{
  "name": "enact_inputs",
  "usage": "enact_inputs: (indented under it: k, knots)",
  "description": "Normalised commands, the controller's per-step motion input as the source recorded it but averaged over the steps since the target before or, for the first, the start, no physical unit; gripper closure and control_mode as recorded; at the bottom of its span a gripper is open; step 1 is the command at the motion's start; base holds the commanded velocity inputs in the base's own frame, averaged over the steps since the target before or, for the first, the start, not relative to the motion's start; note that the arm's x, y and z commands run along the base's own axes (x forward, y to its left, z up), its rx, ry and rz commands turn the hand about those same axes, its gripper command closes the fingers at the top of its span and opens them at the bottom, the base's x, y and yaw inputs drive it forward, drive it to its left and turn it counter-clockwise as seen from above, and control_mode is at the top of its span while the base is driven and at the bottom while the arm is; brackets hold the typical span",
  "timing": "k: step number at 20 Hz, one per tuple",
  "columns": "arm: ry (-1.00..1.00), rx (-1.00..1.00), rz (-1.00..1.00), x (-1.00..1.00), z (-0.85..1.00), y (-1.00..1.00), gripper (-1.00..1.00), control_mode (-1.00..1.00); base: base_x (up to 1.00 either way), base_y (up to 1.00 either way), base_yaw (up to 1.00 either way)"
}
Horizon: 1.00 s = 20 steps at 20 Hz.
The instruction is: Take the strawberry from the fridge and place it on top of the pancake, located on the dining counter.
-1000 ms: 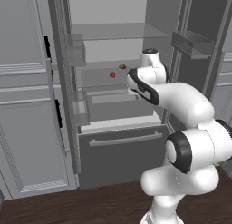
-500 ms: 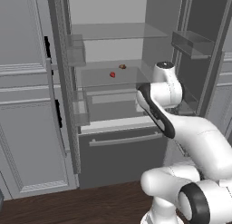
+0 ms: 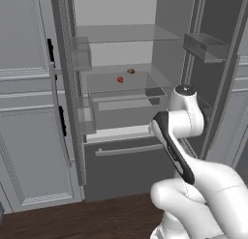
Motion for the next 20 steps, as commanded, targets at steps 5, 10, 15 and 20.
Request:
enact_inputs:
  k: [5, 10, 15, 20]
  knots:
    - [-0.06, 0.0, -0.02, -0.03, 0.0, 0.0, -1.0, -1.0, 0.0, 0.0, 0.0]
    - [0.0, 0.0, 0.0, 0.0, 0.0, 0.0, -1.0, -1.0, 0.0, 0.0, 0.0]
    - [0.0, 0.0, 0.0, 0.0, 0.0, 0.0, -1.0, -1.0, 0.0, 0.0, 0.0]
    - [-0.01, 0.0, 0.0, 0.09, 0.0, 0.0, -1.0, 1.0, 0.26, 0.0, 0.0]
